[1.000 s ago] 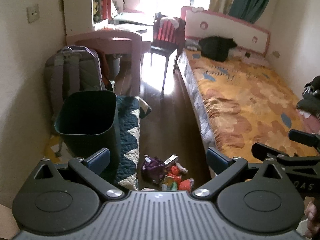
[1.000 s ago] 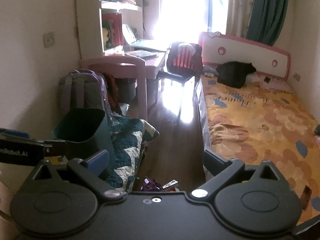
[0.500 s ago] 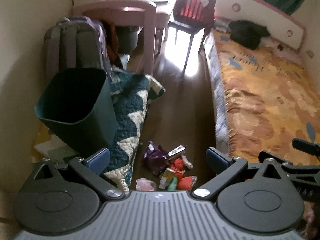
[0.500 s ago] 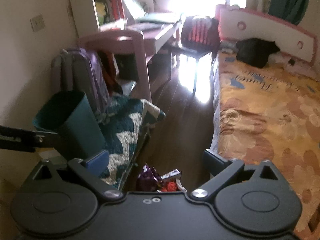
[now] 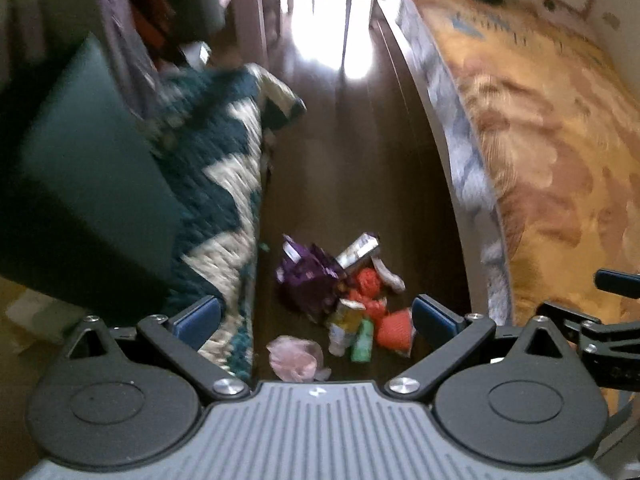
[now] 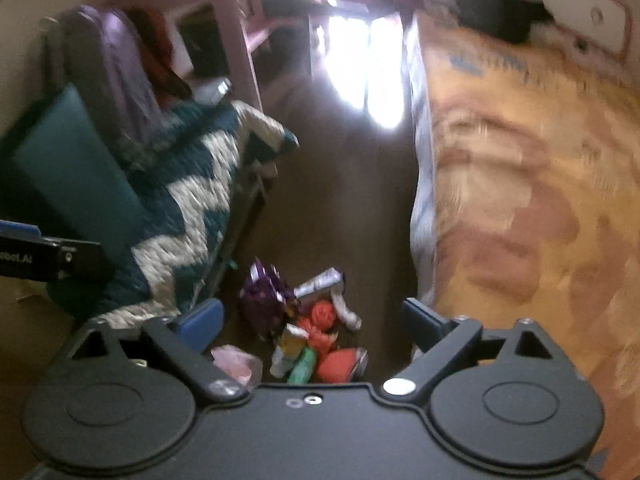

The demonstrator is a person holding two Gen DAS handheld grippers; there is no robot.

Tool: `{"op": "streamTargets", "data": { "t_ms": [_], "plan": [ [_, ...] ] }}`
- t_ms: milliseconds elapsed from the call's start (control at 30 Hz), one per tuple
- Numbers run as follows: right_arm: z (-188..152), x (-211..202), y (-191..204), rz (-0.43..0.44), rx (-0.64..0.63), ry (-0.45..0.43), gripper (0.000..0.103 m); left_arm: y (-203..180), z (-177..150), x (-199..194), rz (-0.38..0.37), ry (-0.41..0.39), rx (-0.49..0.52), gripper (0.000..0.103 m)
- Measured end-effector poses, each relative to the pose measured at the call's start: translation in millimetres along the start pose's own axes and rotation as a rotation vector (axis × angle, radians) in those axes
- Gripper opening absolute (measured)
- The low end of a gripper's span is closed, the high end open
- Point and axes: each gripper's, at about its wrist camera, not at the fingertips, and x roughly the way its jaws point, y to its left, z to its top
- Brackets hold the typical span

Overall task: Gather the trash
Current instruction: 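Lower both tools toward the trash pile beside the bed, then grasp the yellow juice carton with left tool while right tool grasps orange mesh sleeve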

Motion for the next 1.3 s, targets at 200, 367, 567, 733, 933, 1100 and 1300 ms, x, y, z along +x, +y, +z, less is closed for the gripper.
{"op": "streamTargets", "data": {
  "t_ms": [200,367,567,733,933,1100,1300],
  "plan": [
    [-40,117,-9,0.008,0.081,0.109,0.092,-9,-32,117,-0.033,0.084,0.042,0.102],
    [-76,219,-21,-0.021,0.112,0.168,0.092,-13,-58,222,0.000,0.144,0.060,0.102],
    [-115,324,-42,-0.058,0.111,0.208,0.077,-16,-79,318,0.001,0.157,0.070,0.102],
    [-143,393,-48,-0.018,0.065,0.240,0.069,-23,-92,382,-0.036,0.167,0.055,0.100],
    [-162,445,-54,0.003,0.068,0.288,0.060,-29,-102,445,-0.076,0.202,0.015,0.094],
    [-172,463,-58,0.021,0.072,0.314,0.056,-24,-112,482,-0.101,0.238,0.003,0.094],
    [-181,481,-64,-0.004,0.060,0.337,0.056,-25,-121,512,-0.106,0.277,0.047,0.094]
  ]
}}
